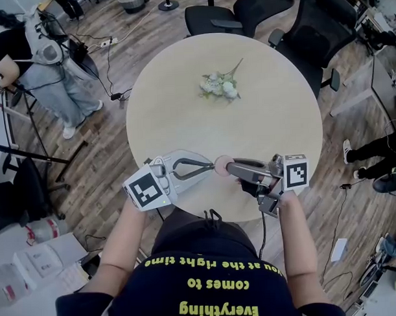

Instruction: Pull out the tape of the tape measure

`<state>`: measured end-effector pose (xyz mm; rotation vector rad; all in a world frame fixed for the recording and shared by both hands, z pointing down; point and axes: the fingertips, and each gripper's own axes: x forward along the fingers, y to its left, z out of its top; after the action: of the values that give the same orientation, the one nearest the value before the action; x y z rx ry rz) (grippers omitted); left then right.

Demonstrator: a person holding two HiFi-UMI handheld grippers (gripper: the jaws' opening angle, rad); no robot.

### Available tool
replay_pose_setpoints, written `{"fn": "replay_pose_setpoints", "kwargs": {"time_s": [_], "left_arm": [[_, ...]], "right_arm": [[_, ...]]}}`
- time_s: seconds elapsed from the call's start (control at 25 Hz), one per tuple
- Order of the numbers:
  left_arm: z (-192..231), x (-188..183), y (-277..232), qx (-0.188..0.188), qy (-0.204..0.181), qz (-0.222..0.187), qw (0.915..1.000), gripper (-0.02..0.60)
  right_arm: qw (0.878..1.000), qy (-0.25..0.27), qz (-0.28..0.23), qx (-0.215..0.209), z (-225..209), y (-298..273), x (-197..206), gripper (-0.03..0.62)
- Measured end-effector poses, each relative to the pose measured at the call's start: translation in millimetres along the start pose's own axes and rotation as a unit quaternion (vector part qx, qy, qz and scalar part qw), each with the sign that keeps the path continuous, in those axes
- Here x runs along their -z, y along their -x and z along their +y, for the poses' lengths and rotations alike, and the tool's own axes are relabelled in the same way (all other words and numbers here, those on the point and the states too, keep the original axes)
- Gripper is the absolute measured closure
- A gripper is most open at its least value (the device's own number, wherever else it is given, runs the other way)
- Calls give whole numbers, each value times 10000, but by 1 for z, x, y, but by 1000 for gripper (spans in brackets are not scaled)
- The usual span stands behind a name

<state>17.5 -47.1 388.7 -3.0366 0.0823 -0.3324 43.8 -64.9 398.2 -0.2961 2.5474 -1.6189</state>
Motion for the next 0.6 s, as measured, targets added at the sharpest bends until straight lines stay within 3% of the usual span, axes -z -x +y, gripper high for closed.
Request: {"fn": "replay_pose_setpoints", "kwargs": {"time_s": [0.24, 0.6], "left_arm": [[2, 5, -2, -101, -13, 76, 9999, 574], [-8, 2, -9, 21, -77, 52, 10000, 574]], "right_arm": [[9999, -89, -68, 119, -2, 1, 0, 513], [9990, -407, 9, -174, 4, -1, 9, 502]]}}
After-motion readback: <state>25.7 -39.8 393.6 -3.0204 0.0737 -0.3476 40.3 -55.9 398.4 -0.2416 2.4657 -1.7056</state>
